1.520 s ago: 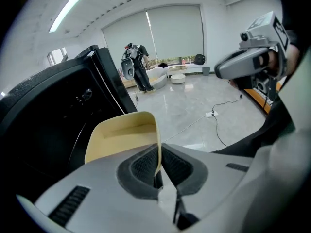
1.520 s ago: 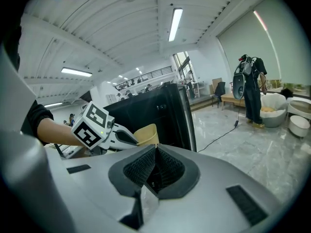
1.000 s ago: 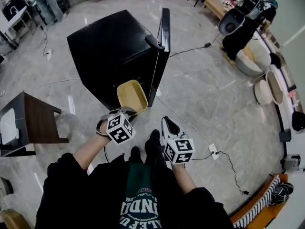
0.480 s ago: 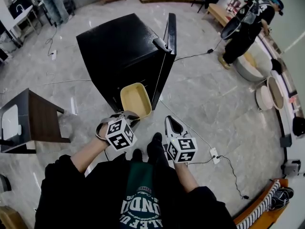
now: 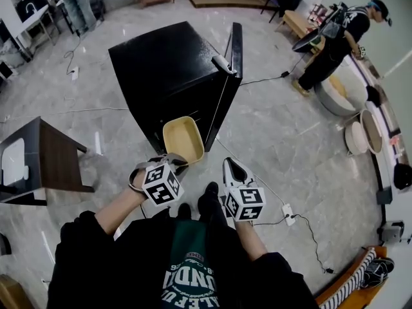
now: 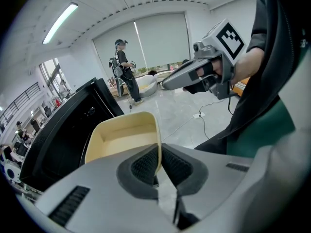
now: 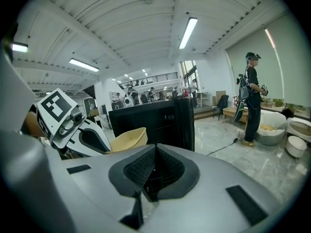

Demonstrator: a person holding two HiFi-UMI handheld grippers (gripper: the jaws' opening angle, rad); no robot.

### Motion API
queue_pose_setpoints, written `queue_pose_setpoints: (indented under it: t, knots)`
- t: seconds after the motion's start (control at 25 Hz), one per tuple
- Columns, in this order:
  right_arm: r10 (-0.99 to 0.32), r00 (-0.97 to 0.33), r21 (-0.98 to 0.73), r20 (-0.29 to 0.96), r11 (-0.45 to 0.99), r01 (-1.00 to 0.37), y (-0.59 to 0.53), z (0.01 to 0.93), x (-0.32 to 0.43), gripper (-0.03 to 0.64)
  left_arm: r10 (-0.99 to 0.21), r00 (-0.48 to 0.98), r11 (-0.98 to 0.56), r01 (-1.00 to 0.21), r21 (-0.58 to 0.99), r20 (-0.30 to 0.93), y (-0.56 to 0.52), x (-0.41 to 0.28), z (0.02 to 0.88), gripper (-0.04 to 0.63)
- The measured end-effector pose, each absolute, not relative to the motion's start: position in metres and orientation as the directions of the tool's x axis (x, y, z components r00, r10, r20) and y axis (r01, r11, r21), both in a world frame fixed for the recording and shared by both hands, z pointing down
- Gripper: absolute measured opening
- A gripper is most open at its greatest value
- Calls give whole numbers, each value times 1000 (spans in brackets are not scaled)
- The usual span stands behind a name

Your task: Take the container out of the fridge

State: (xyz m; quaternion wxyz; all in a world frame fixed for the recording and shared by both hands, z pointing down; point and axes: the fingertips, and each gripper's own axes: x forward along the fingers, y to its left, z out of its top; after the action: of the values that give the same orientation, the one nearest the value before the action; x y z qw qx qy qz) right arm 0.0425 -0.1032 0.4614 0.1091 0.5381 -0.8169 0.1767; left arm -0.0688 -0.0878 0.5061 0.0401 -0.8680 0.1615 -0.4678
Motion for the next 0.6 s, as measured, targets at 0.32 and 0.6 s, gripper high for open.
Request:
queue_pose_setpoints:
  t: [0.32, 0.6]
  knots:
    - [-826, -421, -169, 375, 385, -907, -104, 466, 33, 35, -315, 503, -943, -260, -207, 805, -87, -74, 514, 28]
    - [-813, -439, -176, 383, 403, -898, -110, 468, 32, 35, -312, 493, -941, -275, -196, 812, -92, -73, 518, 28]
